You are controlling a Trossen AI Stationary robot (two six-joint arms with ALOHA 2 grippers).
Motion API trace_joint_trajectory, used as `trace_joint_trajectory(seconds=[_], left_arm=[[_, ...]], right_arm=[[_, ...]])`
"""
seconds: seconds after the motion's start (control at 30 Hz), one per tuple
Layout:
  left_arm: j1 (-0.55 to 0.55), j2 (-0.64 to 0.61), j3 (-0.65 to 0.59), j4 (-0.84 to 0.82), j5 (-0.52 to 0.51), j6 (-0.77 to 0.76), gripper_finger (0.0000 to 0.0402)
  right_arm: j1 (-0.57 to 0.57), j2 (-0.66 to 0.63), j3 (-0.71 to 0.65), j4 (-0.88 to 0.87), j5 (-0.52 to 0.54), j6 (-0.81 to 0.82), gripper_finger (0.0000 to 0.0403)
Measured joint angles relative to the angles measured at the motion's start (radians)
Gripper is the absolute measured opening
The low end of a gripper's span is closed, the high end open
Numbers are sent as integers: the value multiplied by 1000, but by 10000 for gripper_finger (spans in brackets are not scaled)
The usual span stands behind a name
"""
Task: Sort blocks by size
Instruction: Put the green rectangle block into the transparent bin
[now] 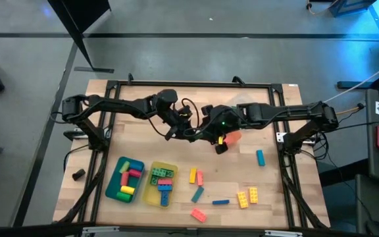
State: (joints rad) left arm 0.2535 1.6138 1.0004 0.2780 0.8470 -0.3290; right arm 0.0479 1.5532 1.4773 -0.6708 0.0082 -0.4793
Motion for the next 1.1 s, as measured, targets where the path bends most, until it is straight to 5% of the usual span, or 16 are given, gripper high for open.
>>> trace_joint_trajectory(seconds=[0.27, 0.47, 0.8, 1.1], left_arm=[[1, -2, 0, -2, 14, 19, 104], [1, -2, 0, -5, -4, 43, 114], [-8, -2, 0, -13, -132, 97, 202], [110, -38, -1, -166, -125, 82, 206]], right_arm=[[2, 0, 0, -9, -11, -13, 67], [1, 0, 0, -23, -8, 1, 66], [-3, 1, 0, -98, 23, 58, 65], [-5, 1, 1, -382, 343, 132, 82]])
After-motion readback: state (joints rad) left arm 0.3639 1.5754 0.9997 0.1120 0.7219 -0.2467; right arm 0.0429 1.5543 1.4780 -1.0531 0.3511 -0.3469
